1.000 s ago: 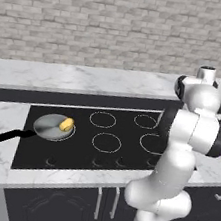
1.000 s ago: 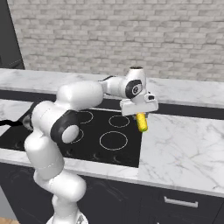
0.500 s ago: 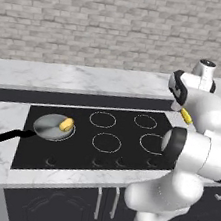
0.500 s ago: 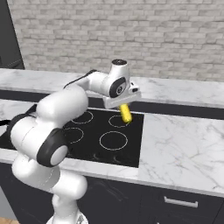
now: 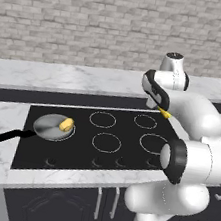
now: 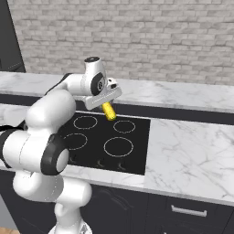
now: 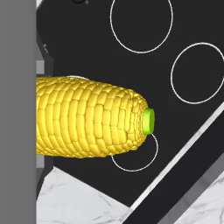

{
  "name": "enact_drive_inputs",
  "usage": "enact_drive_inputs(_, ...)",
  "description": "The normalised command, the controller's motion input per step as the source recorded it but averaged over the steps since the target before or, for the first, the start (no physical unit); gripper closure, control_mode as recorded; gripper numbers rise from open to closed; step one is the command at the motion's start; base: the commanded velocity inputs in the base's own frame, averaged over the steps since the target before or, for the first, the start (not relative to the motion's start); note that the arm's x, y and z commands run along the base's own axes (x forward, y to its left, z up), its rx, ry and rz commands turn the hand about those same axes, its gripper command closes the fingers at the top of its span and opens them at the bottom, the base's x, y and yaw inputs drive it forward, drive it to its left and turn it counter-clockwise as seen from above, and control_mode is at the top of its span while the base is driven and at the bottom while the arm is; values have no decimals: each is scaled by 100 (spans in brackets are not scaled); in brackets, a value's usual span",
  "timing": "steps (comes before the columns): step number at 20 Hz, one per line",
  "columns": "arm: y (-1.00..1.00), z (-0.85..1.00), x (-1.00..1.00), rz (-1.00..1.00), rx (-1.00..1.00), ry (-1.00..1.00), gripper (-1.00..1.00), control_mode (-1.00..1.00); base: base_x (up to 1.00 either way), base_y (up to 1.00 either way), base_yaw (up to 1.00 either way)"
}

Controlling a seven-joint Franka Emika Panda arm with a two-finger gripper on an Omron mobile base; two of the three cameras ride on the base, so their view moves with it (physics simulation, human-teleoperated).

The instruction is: Put the potato and corn in the pan. Then turn on the front left burner and set the heat to medium.

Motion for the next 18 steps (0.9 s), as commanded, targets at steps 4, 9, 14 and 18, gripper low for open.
enact_drive_inputs(4, 100, 8, 55, 1, -20, 30, 100, -100, 0, 0, 0)
enact_drive_inputs(9, 100, 65, 45, 0, -18, 46, 100, -100, 0, 0, 0)
enact_drive_inputs(14, 100, 9, 50, -5, -10, 65, 100, -100, 0, 0, 0)
enact_drive_inputs(18, 100, -53, 15, -25, 8, 33, 100, -100, 0, 0, 0)
